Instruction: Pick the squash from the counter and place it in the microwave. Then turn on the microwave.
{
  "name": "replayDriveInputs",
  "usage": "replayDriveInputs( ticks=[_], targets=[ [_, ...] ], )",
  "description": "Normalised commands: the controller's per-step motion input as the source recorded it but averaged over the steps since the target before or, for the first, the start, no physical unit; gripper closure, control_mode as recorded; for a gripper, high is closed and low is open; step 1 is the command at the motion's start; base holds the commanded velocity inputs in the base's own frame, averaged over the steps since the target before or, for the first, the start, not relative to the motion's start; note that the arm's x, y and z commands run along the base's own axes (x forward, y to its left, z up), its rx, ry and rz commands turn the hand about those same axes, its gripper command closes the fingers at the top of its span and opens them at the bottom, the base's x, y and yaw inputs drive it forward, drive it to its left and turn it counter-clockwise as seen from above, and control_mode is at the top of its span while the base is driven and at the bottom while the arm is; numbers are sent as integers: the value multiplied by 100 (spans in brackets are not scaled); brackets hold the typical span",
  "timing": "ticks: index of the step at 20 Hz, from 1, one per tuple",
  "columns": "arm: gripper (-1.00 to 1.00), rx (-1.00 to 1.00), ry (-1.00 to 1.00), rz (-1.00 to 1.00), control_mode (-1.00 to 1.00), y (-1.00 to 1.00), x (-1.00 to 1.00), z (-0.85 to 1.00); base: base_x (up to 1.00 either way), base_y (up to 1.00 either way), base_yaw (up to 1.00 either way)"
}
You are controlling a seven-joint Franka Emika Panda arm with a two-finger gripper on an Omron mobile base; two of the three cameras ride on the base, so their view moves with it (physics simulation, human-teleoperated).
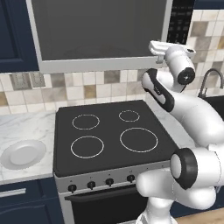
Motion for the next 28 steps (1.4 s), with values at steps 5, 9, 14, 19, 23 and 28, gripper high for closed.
replayDriveInputs(
  ticks=[5, 9, 14, 19, 23, 28],
  targets=[
    [-100, 0, 0, 0, -100, 0, 26, 0, 0, 0, 0],
    [-100, 0, 0, 0, -100, 0, 39, 0, 0, 0, 0],
    [-100, 0, 0, 0, -100, 0, 40, 0, 0, 0, 0],
    [-100, 0, 0, 0, -100, 0, 22, 0, 0, 0, 0],
    [-100, 0, 0, 0, -100, -3, -33, 3, 0, 0, 0],
    [-100, 0, 0, 0, -100, 0, -59, 0, 0, 0, 0]
  ],
)
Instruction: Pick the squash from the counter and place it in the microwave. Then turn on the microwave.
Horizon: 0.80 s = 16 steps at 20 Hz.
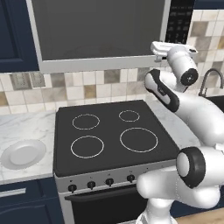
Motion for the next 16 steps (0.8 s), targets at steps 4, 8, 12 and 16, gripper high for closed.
replayDriveInputs(
  ticks=[4, 8, 12, 16],
  targets=[
    [-100, 0, 0, 0, -100, 0, -63, 6, 0, 0, 0],
    [-100, 0, 1, 0, -100, -9, -50, 17, 0, 0, 0],
    [-100, 0, 3, 0, -100, -26, -34, 13, 0, 0, 0],
    [-100, 0, 1, 0, -100, -29, -41, 1, 0, 0, 0]
  ],
)
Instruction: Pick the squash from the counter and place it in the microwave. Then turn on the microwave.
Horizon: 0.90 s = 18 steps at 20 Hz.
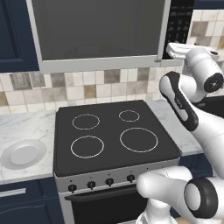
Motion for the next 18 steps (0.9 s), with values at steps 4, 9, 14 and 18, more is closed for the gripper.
replayDriveInputs(
  ticks=[4, 9, 14, 18],
  targets=[
    [-100, -1, 4, 0, -100, -19, -49, 0, 0, 0, 0],
    [-100, -4, 7, 0, -100, -3, -38, 0, 0, 0, 0],
    [-100, -1, 12, 0, -100, 0, -31, 0, 0, 0, 0],
    [-100, -1, 9, 0, -100, 0, -28, 0, 0, 0, 0]
  ],
)
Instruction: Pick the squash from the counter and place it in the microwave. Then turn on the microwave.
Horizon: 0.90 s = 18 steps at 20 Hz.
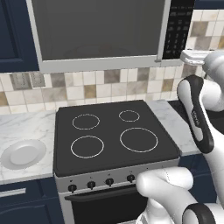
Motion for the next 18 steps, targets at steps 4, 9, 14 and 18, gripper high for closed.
replayDriveInputs(
  ticks=[4, 9, 14, 18],
  targets=[
    [-100, -2, 5, 0, -100, 0, -20, 0, 0, 0, 0],
    [-100, -3, 1, 0, -100, 0, -6, 0, 0, 0, 0],
    [-100, -1, 0, 0, -100, -1, -3, 0, 0, 0, 0],
    [-100, 0, 0, 0, -100, 0, -4, -3, 0, 0, 0]
  ],
)
